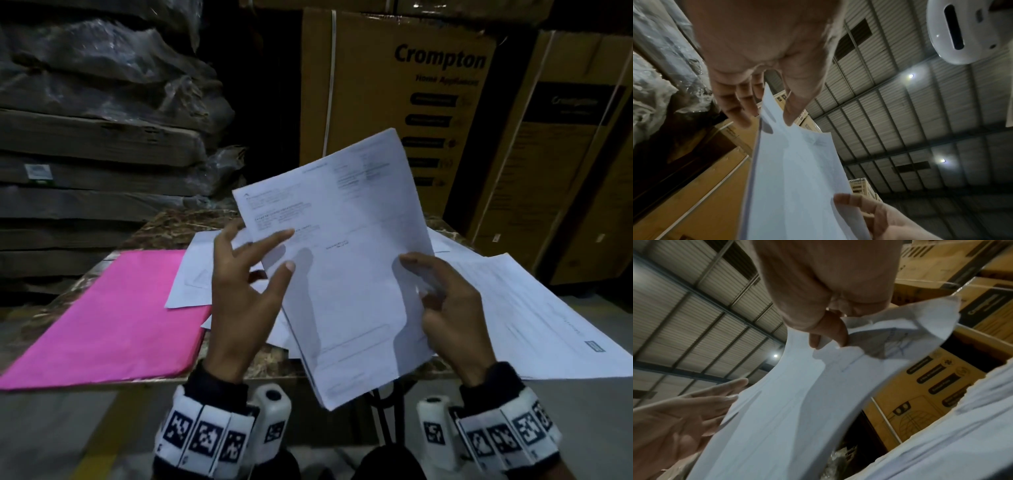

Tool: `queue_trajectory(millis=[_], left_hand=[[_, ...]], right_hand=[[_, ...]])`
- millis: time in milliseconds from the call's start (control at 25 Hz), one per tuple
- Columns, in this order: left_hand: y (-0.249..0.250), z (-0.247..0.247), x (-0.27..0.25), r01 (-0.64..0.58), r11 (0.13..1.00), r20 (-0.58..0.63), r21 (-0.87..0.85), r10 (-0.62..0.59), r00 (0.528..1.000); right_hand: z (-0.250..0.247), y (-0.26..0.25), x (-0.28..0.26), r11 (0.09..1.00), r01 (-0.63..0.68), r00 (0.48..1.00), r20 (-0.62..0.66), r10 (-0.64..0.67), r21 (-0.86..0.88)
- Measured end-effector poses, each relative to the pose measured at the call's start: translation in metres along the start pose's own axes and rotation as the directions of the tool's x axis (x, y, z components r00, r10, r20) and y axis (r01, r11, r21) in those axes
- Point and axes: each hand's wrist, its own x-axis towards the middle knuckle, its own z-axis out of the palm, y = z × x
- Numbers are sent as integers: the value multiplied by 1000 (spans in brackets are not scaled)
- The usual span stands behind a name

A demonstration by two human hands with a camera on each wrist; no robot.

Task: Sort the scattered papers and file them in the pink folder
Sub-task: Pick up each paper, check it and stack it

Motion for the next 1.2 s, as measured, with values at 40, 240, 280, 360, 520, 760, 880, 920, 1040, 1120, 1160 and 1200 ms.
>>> queue_trajectory(millis=[40,240,280,360,520,760,880,920,1040,1120,1160,1200], left_hand=[[1,-2,2,-15,999,-15,37,15,1000],[3,-14,6,-33,963,13,268,30,999],[4,-17,7,-40,960,56,278,25,998],[6,-22,8,-10,973,172,232,-31,985],[4,-27,4,76,990,322,121,-112,940],[-8,-39,-6,225,974,190,18,-224,956],[-14,-46,-8,244,968,101,-58,-237,966],[-15,-47,-7,242,967,75,-74,-237,969],[-17,-43,-4,225,961,-12,-159,-229,973],[-14,-33,-4,169,965,-60,-200,-184,981],[-12,-26,-5,140,967,-76,-211,-159,984],[-11,-19,-8,116,972,-81,-204,-135,988]], right_hand=[[-5,0,1,999,36,999,10,-36,-23],[-32,-7,15,957,183,969,203,-138,-226],[-35,-7,16,951,205,957,251,-145,-231],[-38,-9,16,946,230,936,319,-150,-230],[-33,-8,10,944,264,913,367,-179,-196],[-34,6,0,984,143,958,264,-111,-105],[-35,14,-4,992,-82,985,162,65,96],[-35,16,-4,977,-137,986,118,118,162],[-31,12,-2,931,-198,980,57,189,306],[-27,5,0,930,-162,987,45,156,331],[-25,0,2,937,-126,992,16,128,325],[-23,-4,2,950,-84,995,-29,98,302]])
